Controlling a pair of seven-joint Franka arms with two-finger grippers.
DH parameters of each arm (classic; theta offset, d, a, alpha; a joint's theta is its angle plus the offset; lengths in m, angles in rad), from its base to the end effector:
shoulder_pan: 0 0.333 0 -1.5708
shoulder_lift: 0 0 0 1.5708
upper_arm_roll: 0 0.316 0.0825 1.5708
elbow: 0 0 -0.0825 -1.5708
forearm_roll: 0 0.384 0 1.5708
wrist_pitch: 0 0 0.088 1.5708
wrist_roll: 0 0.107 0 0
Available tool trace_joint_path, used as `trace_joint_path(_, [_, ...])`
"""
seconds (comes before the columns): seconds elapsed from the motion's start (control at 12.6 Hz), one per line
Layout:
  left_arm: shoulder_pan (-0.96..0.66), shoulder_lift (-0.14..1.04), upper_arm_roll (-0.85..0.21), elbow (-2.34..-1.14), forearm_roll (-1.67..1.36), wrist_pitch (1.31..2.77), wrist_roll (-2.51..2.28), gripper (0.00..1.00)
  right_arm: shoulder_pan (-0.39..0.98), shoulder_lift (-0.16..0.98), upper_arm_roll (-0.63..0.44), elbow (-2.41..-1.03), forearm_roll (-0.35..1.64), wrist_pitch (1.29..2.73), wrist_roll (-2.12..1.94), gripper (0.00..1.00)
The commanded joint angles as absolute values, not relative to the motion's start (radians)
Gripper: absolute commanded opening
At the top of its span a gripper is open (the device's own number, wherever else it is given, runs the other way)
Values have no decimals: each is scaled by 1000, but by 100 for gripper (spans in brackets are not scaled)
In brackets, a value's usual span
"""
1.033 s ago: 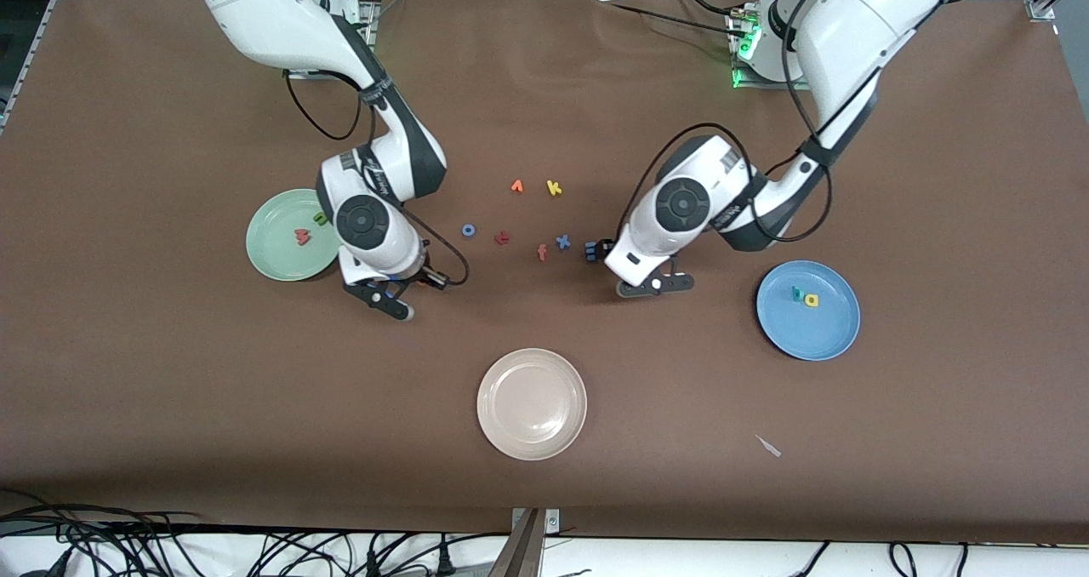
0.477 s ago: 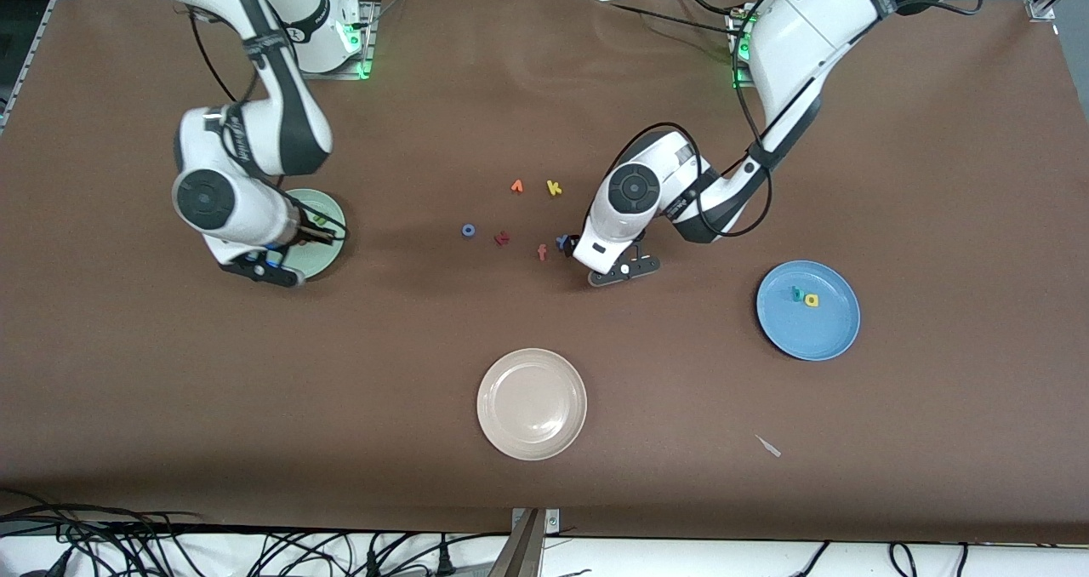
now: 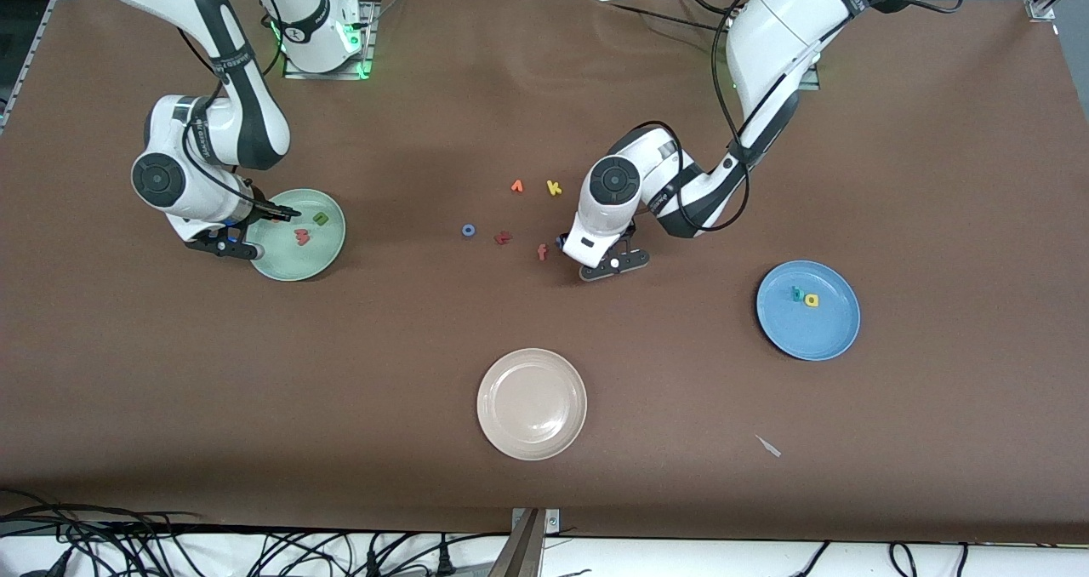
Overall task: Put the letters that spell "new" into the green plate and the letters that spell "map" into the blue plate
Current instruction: 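Drop the orange o on the green plate while the left gripper carries the E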
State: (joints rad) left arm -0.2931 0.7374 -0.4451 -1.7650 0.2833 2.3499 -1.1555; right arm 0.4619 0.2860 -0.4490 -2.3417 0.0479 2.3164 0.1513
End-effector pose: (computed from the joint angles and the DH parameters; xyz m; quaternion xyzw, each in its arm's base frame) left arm 0.4974 -0.4197 0.1723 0.9868 0.1498 -0.0610 0.0046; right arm 0.4838 -0.0010 0.2041 0.9852 -0.0876 -0.1355 0.0580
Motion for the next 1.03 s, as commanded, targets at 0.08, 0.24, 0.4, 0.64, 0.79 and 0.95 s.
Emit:
trace_joint_path(0.08, [-302, 744, -437, -1756, 305, 2352, -1166, 47, 456, 287, -448, -2336, 63, 2319, 130, 100])
trace_joint_path(0.24, [-302, 744, -437, -1758, 305, 2352, -1167, 28, 457, 276, -445, -2312, 61, 2298, 129, 100])
trace_joint_path(0.4, [-301, 744, -437, -1758, 305, 2347, -1161, 4, 459, 262, -440, -2220, 61, 2202, 127, 100])
trace_joint_path(0.64, [-258, 712, -440, -1749, 307, 2260, -1067, 0, 468, 282, -439, -1964, 60, 1924, 120, 100])
trace_joint_path(0.79, [-194, 693, -452, -1700, 285, 2110, -915, 0, 471, 269, -439, -1843, 60, 1867, 111, 100])
trace_joint_path(0.95, [-144, 683, -453, -1628, 229, 1973, -759, 0, 463, 261, -446, -1661, 60, 1698, 72, 100])
